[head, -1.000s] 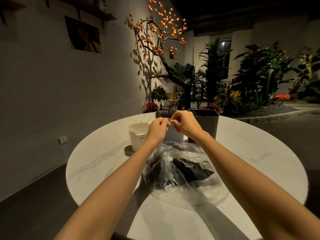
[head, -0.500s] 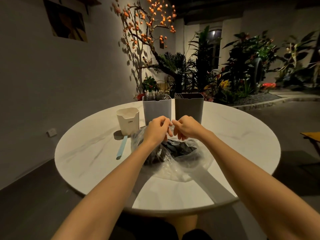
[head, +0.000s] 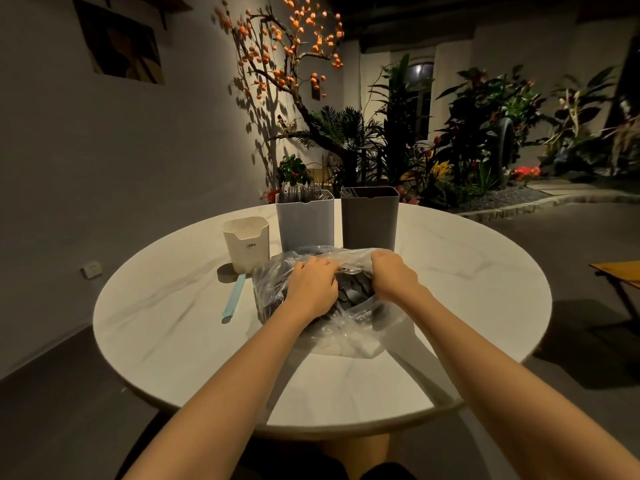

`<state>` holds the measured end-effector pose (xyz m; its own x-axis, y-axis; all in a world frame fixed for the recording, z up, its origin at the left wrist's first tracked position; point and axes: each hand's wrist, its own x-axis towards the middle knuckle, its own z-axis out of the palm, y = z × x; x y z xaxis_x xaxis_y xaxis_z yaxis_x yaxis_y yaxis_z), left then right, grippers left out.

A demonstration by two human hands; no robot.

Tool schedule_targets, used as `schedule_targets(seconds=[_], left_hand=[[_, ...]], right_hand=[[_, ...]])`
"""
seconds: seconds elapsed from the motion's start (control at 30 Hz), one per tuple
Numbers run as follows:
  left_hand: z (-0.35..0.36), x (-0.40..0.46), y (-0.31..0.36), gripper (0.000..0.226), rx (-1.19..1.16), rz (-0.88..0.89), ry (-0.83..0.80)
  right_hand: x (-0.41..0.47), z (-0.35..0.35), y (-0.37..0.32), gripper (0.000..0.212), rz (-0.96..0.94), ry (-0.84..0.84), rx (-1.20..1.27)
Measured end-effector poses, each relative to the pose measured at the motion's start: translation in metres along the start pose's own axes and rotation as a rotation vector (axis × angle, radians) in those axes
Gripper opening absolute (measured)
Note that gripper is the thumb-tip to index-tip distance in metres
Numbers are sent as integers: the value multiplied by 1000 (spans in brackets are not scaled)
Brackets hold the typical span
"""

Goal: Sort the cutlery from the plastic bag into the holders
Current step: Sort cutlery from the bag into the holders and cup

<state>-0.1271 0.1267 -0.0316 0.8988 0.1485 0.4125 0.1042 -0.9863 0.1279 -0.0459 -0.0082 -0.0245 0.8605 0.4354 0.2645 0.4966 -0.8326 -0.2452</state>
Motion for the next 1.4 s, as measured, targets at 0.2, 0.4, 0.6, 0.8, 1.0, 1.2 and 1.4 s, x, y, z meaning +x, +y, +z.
schedule_targets(seconds=[0.2,0.4,0.6,0.8,1.0,1.2,1.4], left_hand=[[-3,7,4,48,-39,-61,-65],[3,20,-1,41,63,-74,-118],[9,23,-5,38,146,11,-77],[6,20,-14,33,-225,-38,70],[6,12,-13,26,-193,50,34],[4,8,-1,26,-21,185,-60],[2,7,6,22,2,181,-86]], right_hand=[[-6,-3,-1,21,-21,97,6],[6,12,-3,50,-296,28,127],[0,15,2,30,-227,123,195],[-7,11,-5,36,-54,49,124],[-4,7,-1,42,-8,-49,-75],[-8,-4,7,28,56,-92,-177],[-5,-15,12,33,117,-165,-162]])
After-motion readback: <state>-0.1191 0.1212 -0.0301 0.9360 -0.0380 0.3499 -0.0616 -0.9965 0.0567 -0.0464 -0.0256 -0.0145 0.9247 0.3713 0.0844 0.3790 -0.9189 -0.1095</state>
